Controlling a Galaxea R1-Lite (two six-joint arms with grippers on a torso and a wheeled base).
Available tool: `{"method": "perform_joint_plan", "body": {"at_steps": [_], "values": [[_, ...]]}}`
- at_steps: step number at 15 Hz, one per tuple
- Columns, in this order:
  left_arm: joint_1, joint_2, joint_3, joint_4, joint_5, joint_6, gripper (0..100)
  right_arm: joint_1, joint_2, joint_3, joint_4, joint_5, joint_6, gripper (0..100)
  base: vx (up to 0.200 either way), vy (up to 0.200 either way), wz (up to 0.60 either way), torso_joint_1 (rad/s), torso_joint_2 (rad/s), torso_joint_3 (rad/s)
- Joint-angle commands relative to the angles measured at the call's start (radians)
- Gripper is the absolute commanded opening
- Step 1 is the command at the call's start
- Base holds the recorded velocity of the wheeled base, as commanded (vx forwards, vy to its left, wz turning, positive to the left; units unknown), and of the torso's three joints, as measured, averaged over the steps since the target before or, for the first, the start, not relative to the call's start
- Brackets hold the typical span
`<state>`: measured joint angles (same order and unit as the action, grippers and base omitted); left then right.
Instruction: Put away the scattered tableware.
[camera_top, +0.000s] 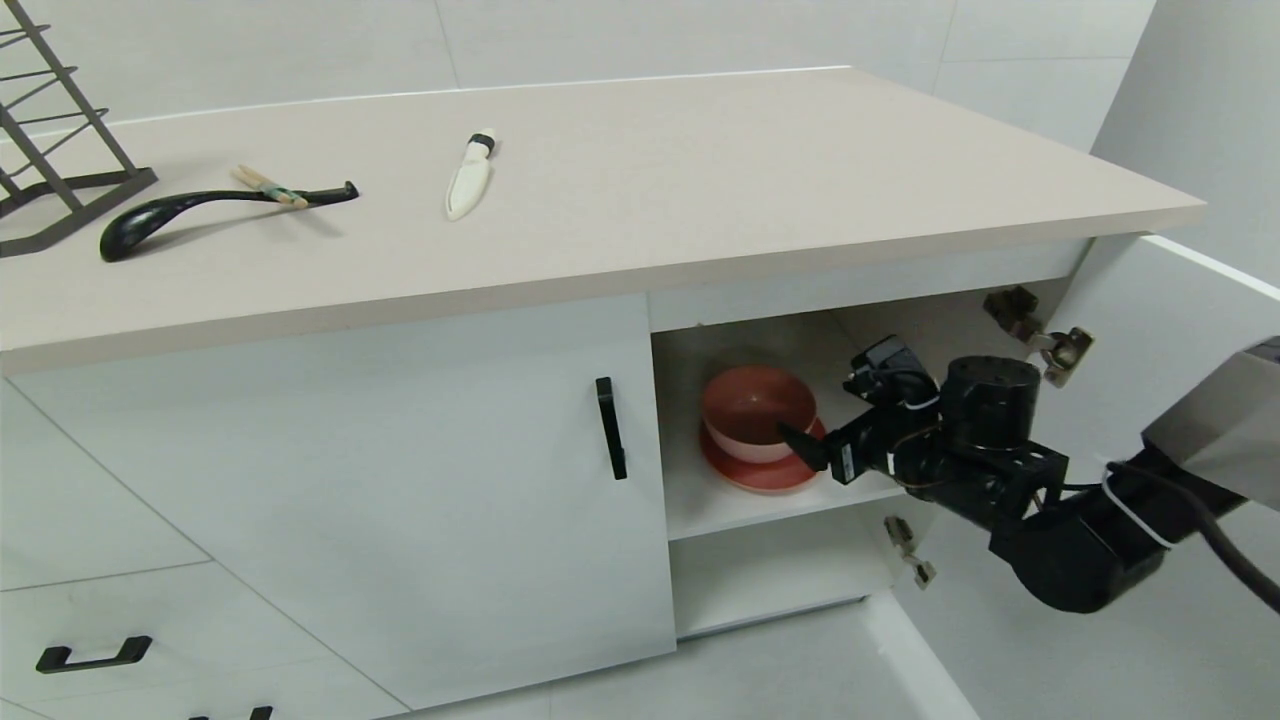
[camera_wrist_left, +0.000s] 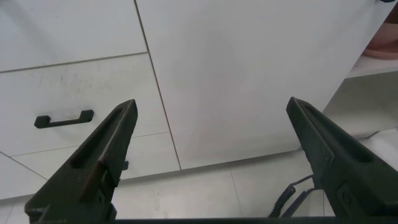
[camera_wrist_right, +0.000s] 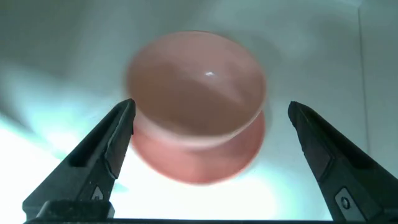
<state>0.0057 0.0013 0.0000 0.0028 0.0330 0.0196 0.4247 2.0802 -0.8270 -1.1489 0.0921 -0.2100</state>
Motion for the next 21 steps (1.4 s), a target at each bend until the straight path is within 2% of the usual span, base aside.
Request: {"method": "perform_joint_plan", "body": {"at_steps": [1,6,7,9,11,14,15,17,19,20,21], "values": [[0.0,-0.001,0.0,0.0,0.001,0.002,100,0.028,-0.18,0.164,-0.074,-0.003,-0.014,100,0.0,0.0,0.0,0.0,0.0,0.0],[0.0,-0.001,0.0,0.0,0.001,0.005,100,0.04,-0.476,0.43,-0.092,-0.003,-0.017,100,0.0,0.0,0.0,0.0,0.0,0.0],[0.0,0.0,0.0,0.0,0.002,0.005,100,0.039,-0.569,0.54,-0.091,-0.003,-0.012,100,0.0,0.0,0.0,0.0,0.0,0.0],[0.0,0.0,0.0,0.0,0.001,0.007,100,0.031,-0.678,0.661,-0.089,-0.005,-0.008,100,0.0,0.0,0.0,0.0,0.0,0.0],[0.0,0.0,0.0,0.0,0.001,0.008,100,-0.037,-0.819,0.809,-0.087,-0.006,0.004,100,0.0,0.0,0.0,0.0,0.0,0.0],[0.0,-0.001,0.0,0.0,0.001,0.011,100,-0.124,-1.074,0.827,0.063,-0.009,0.054,100,0.0,0.0,0.0,0.0,0.0,0.0],[0.0,-0.001,0.0,0.0,0.001,0.008,100,-0.164,-1.169,0.827,0.143,-0.028,0.073,100,0.0,0.0,0.0,0.0,0.0,0.0],[0.0,-0.001,0.0,0.0,0.001,0.008,100,-0.188,-1.347,0.827,0.299,-0.035,0.07,100,0.0,0.0,0.0,0.0,0.0,0.0],[0.0,-0.001,0.0,0.0,0.001,0.008,100,-0.207,-1.681,0.822,0.646,-0.054,0.067,100,0.0,0.0,0.0,0.0,0.0,0.0],[0.0,-0.001,0.0,0.0,0.001,0.01,100,-0.248,-1.815,0.796,0.822,-0.072,0.07,100,0.0,0.0,0.0,0.0,0.0,0.0],[0.0,-0.001,0.0,0.0,0.001,0.01,100,-0.267,-1.861,0.786,0.885,-0.072,0.075,100,0.0,0.0,0.0,0.0,0.0,0.0]]}}
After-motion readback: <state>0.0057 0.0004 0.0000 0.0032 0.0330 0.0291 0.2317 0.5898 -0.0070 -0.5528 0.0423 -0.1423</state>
